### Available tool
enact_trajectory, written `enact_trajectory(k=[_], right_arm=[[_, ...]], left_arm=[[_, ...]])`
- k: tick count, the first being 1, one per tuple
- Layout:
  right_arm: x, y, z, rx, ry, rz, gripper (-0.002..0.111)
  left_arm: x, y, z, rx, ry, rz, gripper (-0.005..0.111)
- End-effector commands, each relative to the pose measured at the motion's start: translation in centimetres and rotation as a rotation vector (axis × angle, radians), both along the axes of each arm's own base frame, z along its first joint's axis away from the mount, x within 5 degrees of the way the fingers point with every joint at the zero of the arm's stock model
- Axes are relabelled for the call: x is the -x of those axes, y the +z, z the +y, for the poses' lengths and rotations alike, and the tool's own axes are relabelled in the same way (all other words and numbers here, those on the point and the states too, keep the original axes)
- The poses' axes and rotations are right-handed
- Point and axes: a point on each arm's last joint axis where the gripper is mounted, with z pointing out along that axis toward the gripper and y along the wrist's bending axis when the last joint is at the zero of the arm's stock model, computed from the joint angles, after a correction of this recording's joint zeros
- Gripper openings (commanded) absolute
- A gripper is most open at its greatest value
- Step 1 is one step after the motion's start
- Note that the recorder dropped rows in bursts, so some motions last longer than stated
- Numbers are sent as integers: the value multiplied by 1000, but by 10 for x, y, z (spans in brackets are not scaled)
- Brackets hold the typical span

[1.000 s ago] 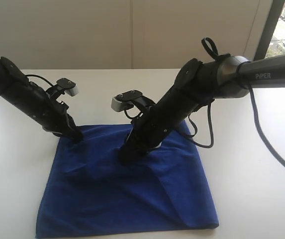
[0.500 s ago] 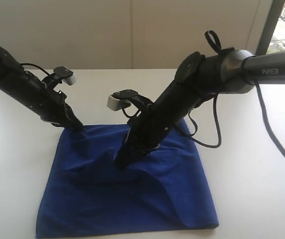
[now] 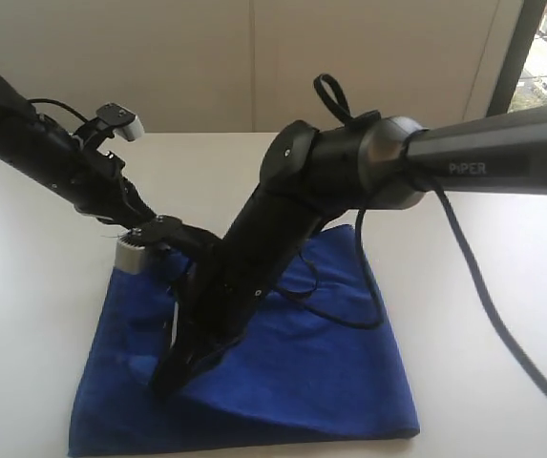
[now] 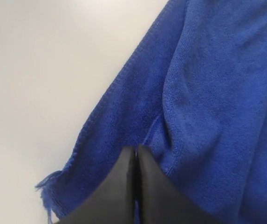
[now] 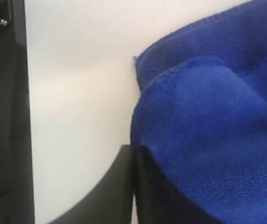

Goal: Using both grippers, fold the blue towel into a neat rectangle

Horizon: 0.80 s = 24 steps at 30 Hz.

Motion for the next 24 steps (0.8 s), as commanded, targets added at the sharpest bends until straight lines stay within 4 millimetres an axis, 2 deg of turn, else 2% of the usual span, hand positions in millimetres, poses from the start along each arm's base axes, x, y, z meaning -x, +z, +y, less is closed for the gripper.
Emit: enact_trajectory(k=[1, 11, 24], right_arm=[[13, 5, 14, -16, 43, -20, 0], [27, 7, 33, -28, 82, -64, 0], [26, 7, 35, -28, 69, -92, 0]], left_arm=[[2, 20, 0, 34, 22, -40, 0], [1, 24, 3, 5, 32, -84, 0], [-2, 19, 12, -109, 73, -95, 0]])
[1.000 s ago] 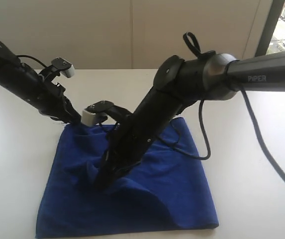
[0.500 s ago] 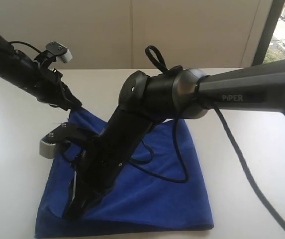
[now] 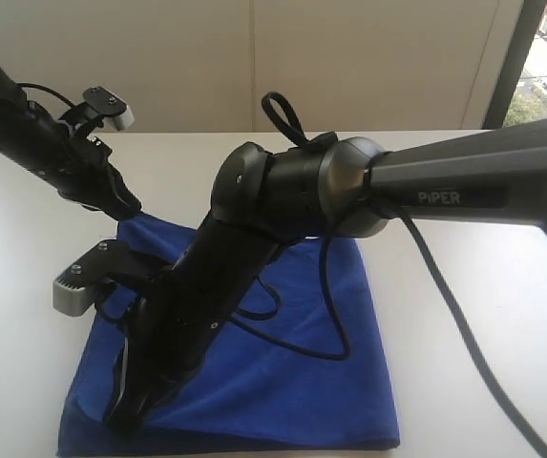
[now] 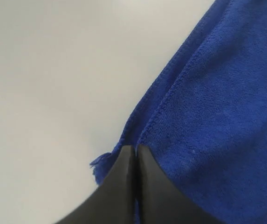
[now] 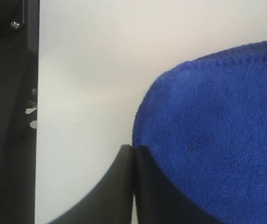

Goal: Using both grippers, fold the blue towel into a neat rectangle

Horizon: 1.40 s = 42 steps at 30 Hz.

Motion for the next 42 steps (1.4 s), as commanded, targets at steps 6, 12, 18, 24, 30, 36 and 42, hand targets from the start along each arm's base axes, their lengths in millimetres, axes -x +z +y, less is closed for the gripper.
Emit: enact_trajectory(k=[6, 12, 18, 24, 30, 36, 42], right_arm=[[1, 3, 0, -20, 17, -22, 0], [6, 4, 5, -25, 36, -23, 0], [10, -2, 11, -20, 64, -32, 0], [9, -24, 13, 8, 67, 23, 0], [13, -29, 20, 4, 67, 17, 0], [10, -29, 23, -18, 22, 15, 7], [10, -33, 24, -14, 19, 29, 43]], left_arm=[[-1, 2, 3, -26, 16, -17, 0], [-5, -14, 4, -45, 11, 11, 0], [-8, -16, 5, -52, 27, -10, 0], [-9, -16, 5, -58, 29, -25, 0], [-11, -17, 7, -87, 23, -41, 0], [-14, -35, 9, -122, 18, -12, 0], [-15, -38, 12, -160, 32, -16, 18]])
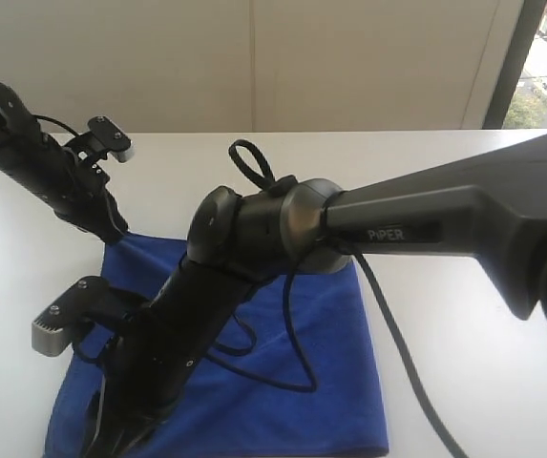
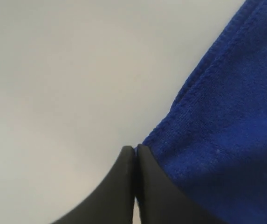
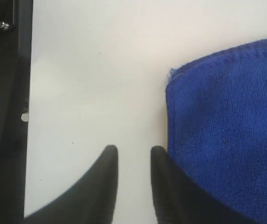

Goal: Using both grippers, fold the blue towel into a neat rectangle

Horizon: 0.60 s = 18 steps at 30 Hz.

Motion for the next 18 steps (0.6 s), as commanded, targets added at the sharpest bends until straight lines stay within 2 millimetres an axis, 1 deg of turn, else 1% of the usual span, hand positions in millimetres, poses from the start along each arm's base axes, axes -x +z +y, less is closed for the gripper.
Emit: enact_trajectory(k=[1, 2, 4, 6, 8, 10, 12, 15, 18], right_arm=[[2, -3, 2, -4, 9, 11, 46], [2, -3, 2, -4, 12, 12, 48], [3, -2, 1, 0, 21, 3, 49], [1, 6, -3, 9, 32, -29, 49], [-2, 16, -10, 23, 35, -71, 49], [-9, 30, -20, 44, 3, -113, 49], [-18, 42, -34, 84, -45, -167, 49], [-36, 56, -58, 155, -140, -261, 49], [-55, 62, -81, 204, -254, -333, 49]], left_arm=[[0, 0, 3, -26, 14, 5, 25], [0, 0, 4, -39, 6, 3, 33], [-1, -1, 6, -49, 25, -1, 47], [-3, 1, 7, -61, 44, -23, 56], [-5, 6, 9, -73, 65, -55, 63], [-6, 12, 12, -92, 86, -91, 66], [-7, 22, 15, -110, 104, -130, 66], [-3, 39, 17, -115, 123, -166, 66], [1, 55, 18, -101, 145, -191, 66]])
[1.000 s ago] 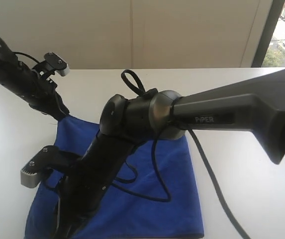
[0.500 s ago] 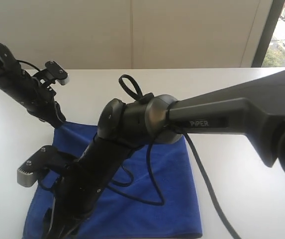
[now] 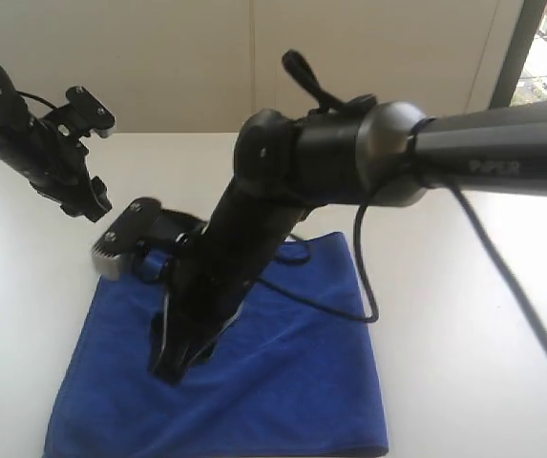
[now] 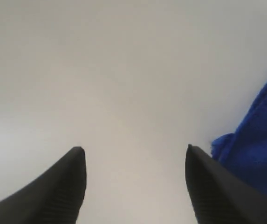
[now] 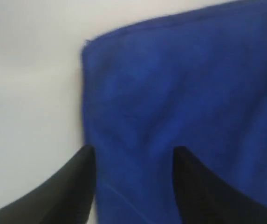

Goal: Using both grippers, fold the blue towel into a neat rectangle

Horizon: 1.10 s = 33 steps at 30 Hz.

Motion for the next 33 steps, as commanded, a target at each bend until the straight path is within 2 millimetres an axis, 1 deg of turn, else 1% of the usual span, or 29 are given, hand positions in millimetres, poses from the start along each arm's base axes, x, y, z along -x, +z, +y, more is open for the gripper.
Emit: enact_trajectory(k=[1, 3, 4, 6, 8, 9, 10, 12, 14, 16, 19, 24, 28, 30, 33], right_arm=[[-31, 11, -38, 62, -173, -120, 49], [-44, 11, -52, 61, -237, -150, 47], [-50, 10, -58, 62, -260, -166, 44], [-60, 7, -71, 61, -305, -179, 36], [-70, 2, -83, 64, -349, -187, 25], [-75, -2, -90, 67, -371, -184, 20], [-81, -5, -96, 72, -390, -179, 15], [-89, -13, -107, 86, -415, -144, 7], [-97, -24, -117, 103, -439, -105, 1], [-102, -34, -124, 117, -460, -67, 0], [-108, -45, -131, 129, -482, -68, 0], [-117, -64, -139, 144, -515, -76, 0], [-121, -83, -151, 215, -548, -53, 0], [-122, -90, -161, 263, -591, -39, 0], [-124, -93, -176, 319, -674, -26, 0]], left_arm=[[8, 29, 3, 32, 47, -38, 66], [13, 38, 3, 51, 67, -18, 61], [17, 41, 3, 60, 79, 5, 56], [26, 45, 3, 72, 86, 80, 39], [35, 44, 1, 100, 90, 183, 16], [39, 43, -1, 121, 89, 222, 6], [42, 43, -5, 164, 89, 266, 0], [46, 44, -12, 251, 75, 315, 0], [50, 48, -22, 333, 4, 342, 0], [55, 54, -30, 420, -64, 371, 0], [64, 63, -38, 508, -151, 424, 0], [84, 75, -56, 500, -261, 487, 0], [100, 85, -68, 482, -297, 455, 0], [108, 87, -66, 461, -261, 412, 0], [119, 89, -58, 423, -183, 355, 0]])
